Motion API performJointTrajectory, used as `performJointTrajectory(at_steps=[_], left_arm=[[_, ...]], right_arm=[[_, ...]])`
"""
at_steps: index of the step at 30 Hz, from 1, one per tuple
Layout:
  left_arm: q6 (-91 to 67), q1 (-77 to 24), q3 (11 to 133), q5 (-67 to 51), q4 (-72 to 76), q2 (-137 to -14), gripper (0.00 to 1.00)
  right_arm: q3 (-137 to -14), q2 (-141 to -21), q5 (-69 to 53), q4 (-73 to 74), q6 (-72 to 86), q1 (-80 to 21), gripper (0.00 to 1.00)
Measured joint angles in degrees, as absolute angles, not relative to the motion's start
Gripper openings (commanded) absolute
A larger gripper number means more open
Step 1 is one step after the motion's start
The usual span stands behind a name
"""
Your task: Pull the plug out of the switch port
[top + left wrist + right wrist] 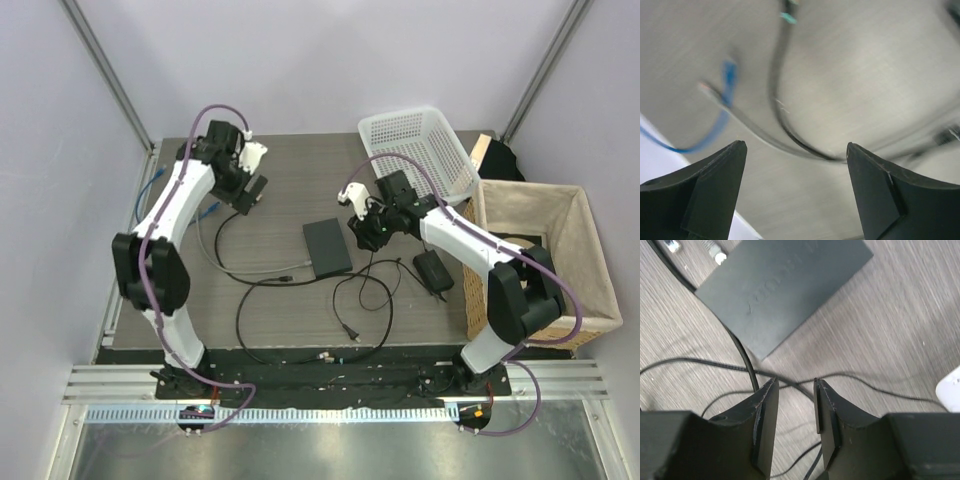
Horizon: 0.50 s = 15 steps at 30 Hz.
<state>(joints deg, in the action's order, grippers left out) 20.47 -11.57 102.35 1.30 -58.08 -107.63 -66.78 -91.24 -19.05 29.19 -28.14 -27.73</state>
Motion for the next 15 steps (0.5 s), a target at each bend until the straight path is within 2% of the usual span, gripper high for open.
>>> performJointTrajectory(at_steps=[1,4,5,8,15], left_arm=[[19.9,-11.7,97.7,-1.2,-58.3,-103.8,0.86],[19.7,-11.9,86.9,-5.4,-59.8,-97.4,0.73],[19.4,-11.9,83.5,-5.7,-60.1,-96.1,0.64],[16.4,-11.4,77.5,-6.8,-61.2,-95.3,0.56],[9.2,-9.7,67.5,-8.0,-60.1,-92.2,0.54]], right_arm=[[-67.5,-92.0,-19.6,29.2,-28.0,-27.6,0.41],[-68.9,-93.1,-20.6,29.0,-26.6,-27.5,0.41],[-69.0,-93.3,-20.7,28.6,-25.8,-27.5,0.41],[-69.6,-93.8,-20.4,27.9,-23.4,-27.5,0.41],[-71.7,-96.1,-19.0,27.5,-21.5,-27.5,0.4]])
